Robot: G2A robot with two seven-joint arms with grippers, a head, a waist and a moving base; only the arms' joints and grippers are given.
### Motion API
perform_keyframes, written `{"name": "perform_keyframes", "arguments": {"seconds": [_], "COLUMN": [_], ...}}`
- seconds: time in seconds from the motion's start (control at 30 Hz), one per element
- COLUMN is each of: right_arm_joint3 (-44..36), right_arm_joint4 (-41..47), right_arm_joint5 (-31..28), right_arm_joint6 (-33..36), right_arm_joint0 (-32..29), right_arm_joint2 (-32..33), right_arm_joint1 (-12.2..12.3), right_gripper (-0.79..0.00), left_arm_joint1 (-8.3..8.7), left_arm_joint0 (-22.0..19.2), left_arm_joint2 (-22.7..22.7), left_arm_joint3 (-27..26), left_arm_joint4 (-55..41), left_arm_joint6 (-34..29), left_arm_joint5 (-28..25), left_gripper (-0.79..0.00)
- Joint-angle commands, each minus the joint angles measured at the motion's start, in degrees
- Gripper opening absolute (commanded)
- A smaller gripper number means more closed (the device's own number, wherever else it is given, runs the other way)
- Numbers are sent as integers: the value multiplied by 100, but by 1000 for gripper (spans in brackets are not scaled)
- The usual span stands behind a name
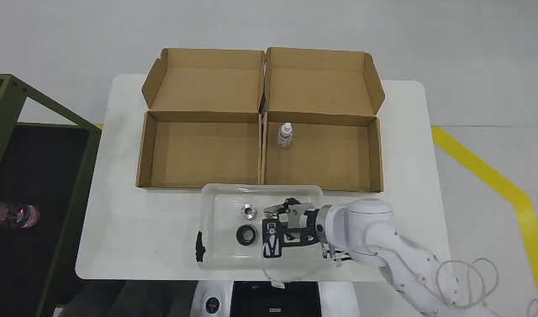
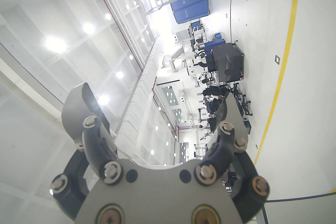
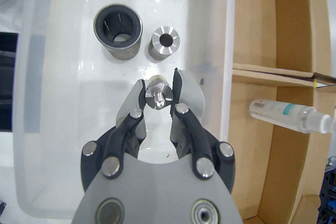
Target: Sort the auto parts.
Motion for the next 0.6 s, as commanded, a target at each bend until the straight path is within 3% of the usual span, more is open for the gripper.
{"name": "perform_keyframes", "arguments": {"seconds": [0.0,0.3,0.57], "right_arm_joint3": [-153,-425,-397], "right_arm_joint4": [-62,-424,-591], "right_arm_joint5": [12,160,392], "right_arm_joint6": [-295,-1542,-2222], "right_arm_joint0": [-92,-194,-39], "right_arm_joint2": [99,294,319], "right_arm_joint1": [26,60,26], "right_gripper": [-785,-785,-785], "left_arm_joint1": [0,0,0], "left_arm_joint0": [0,0,0], "left_arm_joint2": [0,0,0], "left_arm_joint3": [0,0,0], "left_arm_joint4": [0,0,0], "left_arm_joint6": [0,0,0], "left_arm_joint5": [0,0,0], "left_gripper": [0,0,0]}}
